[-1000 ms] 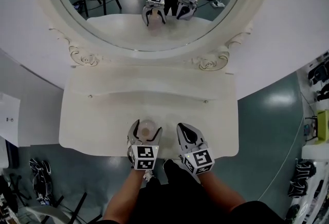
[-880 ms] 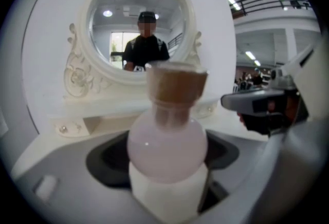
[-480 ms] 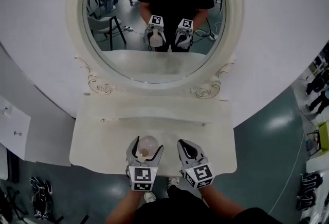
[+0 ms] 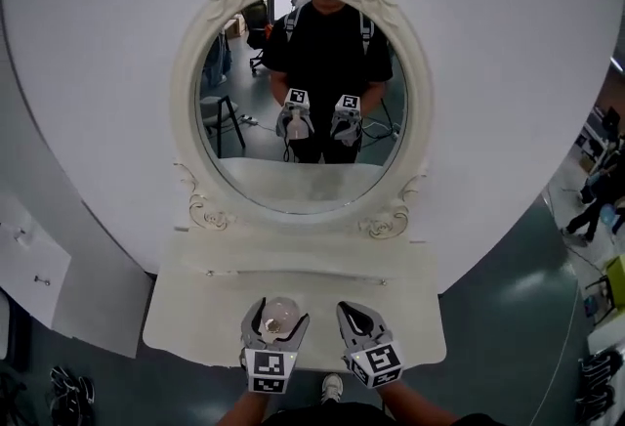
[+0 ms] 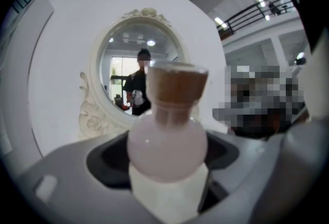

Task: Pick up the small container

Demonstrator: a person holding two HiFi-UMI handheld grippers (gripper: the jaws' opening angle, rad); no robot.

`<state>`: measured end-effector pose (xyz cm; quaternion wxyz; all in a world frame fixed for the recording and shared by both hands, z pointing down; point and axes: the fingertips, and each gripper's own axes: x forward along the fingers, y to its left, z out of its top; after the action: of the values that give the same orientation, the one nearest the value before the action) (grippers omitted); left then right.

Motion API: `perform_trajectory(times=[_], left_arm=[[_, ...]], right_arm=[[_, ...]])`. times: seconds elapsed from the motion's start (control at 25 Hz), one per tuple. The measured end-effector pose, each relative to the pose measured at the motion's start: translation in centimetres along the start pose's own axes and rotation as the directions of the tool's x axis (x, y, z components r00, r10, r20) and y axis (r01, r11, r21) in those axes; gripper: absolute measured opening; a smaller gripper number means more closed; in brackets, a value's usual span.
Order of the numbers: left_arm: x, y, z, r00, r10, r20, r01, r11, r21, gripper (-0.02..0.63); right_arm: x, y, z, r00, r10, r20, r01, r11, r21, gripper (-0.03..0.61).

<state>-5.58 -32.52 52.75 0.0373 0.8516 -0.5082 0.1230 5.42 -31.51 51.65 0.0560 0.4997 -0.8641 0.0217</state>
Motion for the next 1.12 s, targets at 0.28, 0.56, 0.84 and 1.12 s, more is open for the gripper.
perform_trajectory(times=[0.28, 0.56, 0.84, 1.12], left_arm=[[-2.0, 0.2, 1.3, 0.999, 0.011, 0.03, -0.011, 1.0, -0.003, 0.402], [-3.0, -0.1, 2.4, 0.998, 0.013, 0.057, -0.011, 1.0, -0.021, 0.402], [-3.5, 0.0, 3.4, 0.997, 0.014, 0.081, -0.013, 1.0, -0.012, 0.402], [-3.9, -0.1, 3.5, 0.996, 0.012, 0.087, -0.011, 1.0, -0.018, 0.402]], right_arm=[[-1.8, 0.9, 2.7, 0.996, -0.02, 0.087, 0.022, 1.0, -0.012, 0.006], [-1.9, 1.6, 4.2, 0.995, -0.003, 0.097, 0.008, 0.999, -0.046, 0.005], [-1.9, 1.4, 5.6, 0.993, -0.019, 0.118, 0.026, 0.998, -0.053, 0.006], [-2.4, 1.3, 5.8, 0.993, -0.031, 0.117, 0.038, 0.998, -0.058, 0.006]])
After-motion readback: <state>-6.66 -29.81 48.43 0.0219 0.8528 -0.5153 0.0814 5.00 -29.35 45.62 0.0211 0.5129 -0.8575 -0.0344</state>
